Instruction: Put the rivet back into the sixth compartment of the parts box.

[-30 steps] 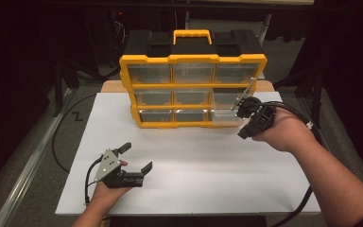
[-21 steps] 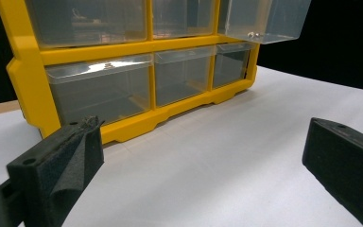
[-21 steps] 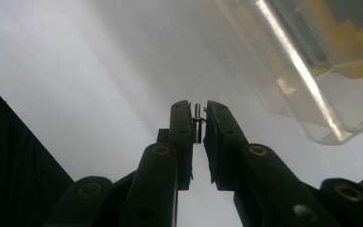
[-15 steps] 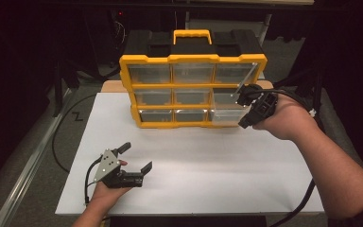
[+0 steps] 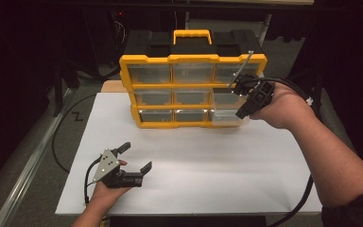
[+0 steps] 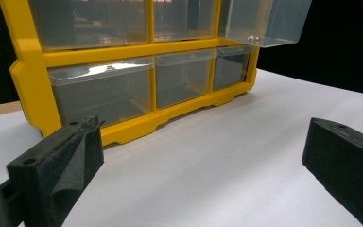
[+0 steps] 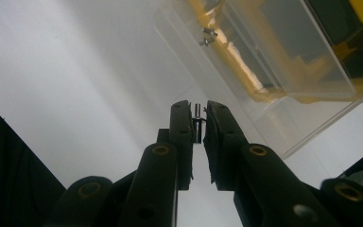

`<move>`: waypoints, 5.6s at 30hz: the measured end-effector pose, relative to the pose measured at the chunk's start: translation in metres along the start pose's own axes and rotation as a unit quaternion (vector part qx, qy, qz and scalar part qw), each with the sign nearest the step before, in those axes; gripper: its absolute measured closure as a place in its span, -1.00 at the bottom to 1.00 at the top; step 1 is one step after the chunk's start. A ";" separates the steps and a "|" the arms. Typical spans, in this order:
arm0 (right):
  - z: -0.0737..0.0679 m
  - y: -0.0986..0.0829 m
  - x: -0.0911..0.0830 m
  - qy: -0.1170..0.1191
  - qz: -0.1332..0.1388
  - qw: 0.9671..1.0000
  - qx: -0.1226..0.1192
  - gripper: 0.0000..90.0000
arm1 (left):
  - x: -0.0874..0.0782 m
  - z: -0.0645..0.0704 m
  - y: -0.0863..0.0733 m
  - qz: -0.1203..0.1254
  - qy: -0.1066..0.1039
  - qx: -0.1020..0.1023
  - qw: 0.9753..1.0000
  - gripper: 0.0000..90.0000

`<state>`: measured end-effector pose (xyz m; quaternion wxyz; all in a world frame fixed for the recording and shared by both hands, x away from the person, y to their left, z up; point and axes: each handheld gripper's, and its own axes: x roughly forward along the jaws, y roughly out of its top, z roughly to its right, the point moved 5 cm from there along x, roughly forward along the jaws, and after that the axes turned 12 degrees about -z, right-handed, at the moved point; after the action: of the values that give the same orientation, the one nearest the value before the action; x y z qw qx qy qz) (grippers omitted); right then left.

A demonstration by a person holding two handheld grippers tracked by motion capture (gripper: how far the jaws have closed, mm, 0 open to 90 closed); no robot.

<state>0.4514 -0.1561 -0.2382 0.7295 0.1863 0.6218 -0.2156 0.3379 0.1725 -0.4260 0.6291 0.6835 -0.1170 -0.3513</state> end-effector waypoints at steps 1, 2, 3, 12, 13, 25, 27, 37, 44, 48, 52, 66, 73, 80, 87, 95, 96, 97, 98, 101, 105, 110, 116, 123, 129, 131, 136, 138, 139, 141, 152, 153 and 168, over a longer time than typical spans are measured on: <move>0.000 0.001 0.000 0.000 -0.001 1.000 0.004 0.87 | 0.000 0.000 0.000 0.000 0.000 0.000 1.000 -0.99; 0.001 0.002 0.000 -0.002 -0.002 1.000 0.001 0.86 | 0.000 0.000 0.000 0.000 0.000 0.000 1.000 -0.99; 0.001 0.004 0.001 -0.001 -0.001 1.000 0.002 0.86 | 0.000 0.000 0.000 0.000 0.000 0.000 1.000 -0.99; 0.004 0.017 0.000 -0.003 0.003 1.000 -0.002 0.86 | 0.000 0.000 0.000 0.000 -0.001 0.000 1.000 -0.99; 0.004 0.019 0.000 -0.003 0.003 1.000 -0.002 0.86 | 0.000 0.000 0.000 0.000 -0.001 -0.001 1.000 -0.99; 0.008 0.035 -0.002 -0.009 0.004 1.000 -0.001 0.86 | 0.000 0.000 0.000 0.001 -0.003 0.001 1.000 -0.99; 0.010 0.037 -0.001 -0.011 0.003 1.000 0.000 0.86 | 0.000 0.000 0.000 0.002 -0.004 0.000 1.000 -0.99; 0.018 0.046 0.005 -0.009 0.003 1.000 0.003 0.86 | 0.000 0.001 0.000 -0.001 -0.007 0.001 1.000 -0.99; 0.021 0.051 0.011 -0.005 -0.004 1.000 0.007 0.86 | 0.000 0.000 0.000 0.001 -0.007 0.000 1.000 -0.99; 0.022 0.052 0.012 -0.003 -0.005 1.000 0.009 0.86 | 0.000 0.000 0.000 0.002 -0.008 0.000 1.000 -0.99; 0.023 0.052 0.012 -0.002 -0.005 1.000 0.010 0.86 | 0.000 0.000 0.000 0.003 -0.008 0.000 1.000 -0.99; 0.020 0.037 -0.002 0.005 0.018 1.000 0.017 0.24 | 0.000 0.001 0.000 0.001 -0.008 0.001 1.000 -0.99; 0.012 0.028 -0.002 0.000 0.015 1.000 0.011 0.22 | 0.000 0.002 0.000 -0.001 -0.010 0.004 1.000 -0.99; 0.002 0.019 0.002 0.003 0.015 1.000 0.008 0.21 | 0.001 0.002 0.000 -0.001 -0.011 0.004 1.000 -0.99; -0.009 0.013 0.011 0.006 0.010 1.000 0.001 0.22 | 0.001 0.002 0.000 -0.001 -0.011 0.005 1.000 -0.99; -0.022 0.008 0.025 0.014 0.007 1.000 -0.015 0.19 | 0.002 0.003 -0.001 -0.003 -0.013 0.006 1.000 -0.99; -0.024 0.007 0.027 0.016 0.009 1.000 -0.014 0.18 | 0.002 0.003 -0.001 -0.003 -0.013 0.006 1.000 -0.99; -0.025 0.007 0.030 0.017 0.008 1.000 -0.015 0.17 | 0.002 0.003 -0.001 -0.003 -0.013 0.007 1.000 -0.99; -0.027 0.006 0.033 0.017 0.007 1.000 -0.017 0.14 | 0.002 0.003 -0.001 -0.003 -0.013 0.007 1.000 -0.99; -0.031 0.004 0.042 0.017 0.002 1.000 -0.019 0.08 | 0.002 0.003 -0.001 -0.004 -0.014 0.009 1.000 -0.99; -0.034 0.002 0.053 0.022 0.002 1.000 -0.011 0.04 | 0.002 0.003 -0.001 -0.003 -0.013 0.009 1.000 -0.99; -0.036 -0.001 0.069 0.021 0.003 1.000 -0.011 -0.06 | 0.002 0.003 0.000 -0.002 -0.013 0.008 1.000 -0.99; -0.040 -0.005 0.093 0.024 0.000 1.000 -0.003 -0.15 | 0.002 0.003 0.000 0.000 -0.013 0.007 1.000 -0.99; -0.042 -0.008 0.120 0.011 0.009 1.000 0.013 -0.40 | 0.002 0.003 -0.001 -0.004 -0.012 0.010 1.000 -0.99; -0.047 -0.012 0.143 0.010 0.007 1.000 0.027 -0.61 | 0.003 0.003 -0.001 -0.006 -0.010 0.010 1.000 -0.99; -0.049 -0.013 0.151 0.012 0.006 1.000 0.028 -0.66 | 0.003 0.003 -0.001 -0.007 -0.008 0.009 1.000 -0.99; -0.053 -0.016 0.172 0.006 0.007 1.000 0.029 -0.90 | 0.004 0.001 -0.003 -0.015 -0.002 0.007 1.000 -0.99; -0.054 -0.018 0.178 0.000 0.010 0.999 0.034 -0.98 | 0.005 0.001 -0.003 -0.018 0.000 0.006 1.000 -0.99; -0.055 -0.018 0.180 -0.001 0.016 0.999 0.035 -0.98 | 0.006 0.000 -0.004 -0.022 0.005 0.005 1.000 -0.99; -0.056 -0.020 0.181 -0.006 0.031 0.999 0.044 -0.98 | 0.007 -0.002 -0.005 -0.029 0.009 0.000 1.000 -0.99; -0.063 -0.039 0.192 -0.007 0.159 0.982 0.102 -0.98 | 0.012 -0.005 -0.010 -0.054 0.019 -0.025 0.998 -0.97; -0.063 -0.040 0.192 -0.011 0.166 0.980 0.105 -0.98 | 0.013 -0.006 -0.011 -0.059 0.020 -0.025 0.998 -0.97; -0.061 -0.065 0.205 -0.025 0.270 0.948 0.164 -0.98 | 0.019 -0.006 -0.019 -0.107 0.026 -0.046 0.993 -0.97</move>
<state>0.3927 -0.1944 -0.4502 0.7353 0.4588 0.4857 -0.1136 0.3503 0.1690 -0.4502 0.6213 0.6715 -0.0104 -0.4036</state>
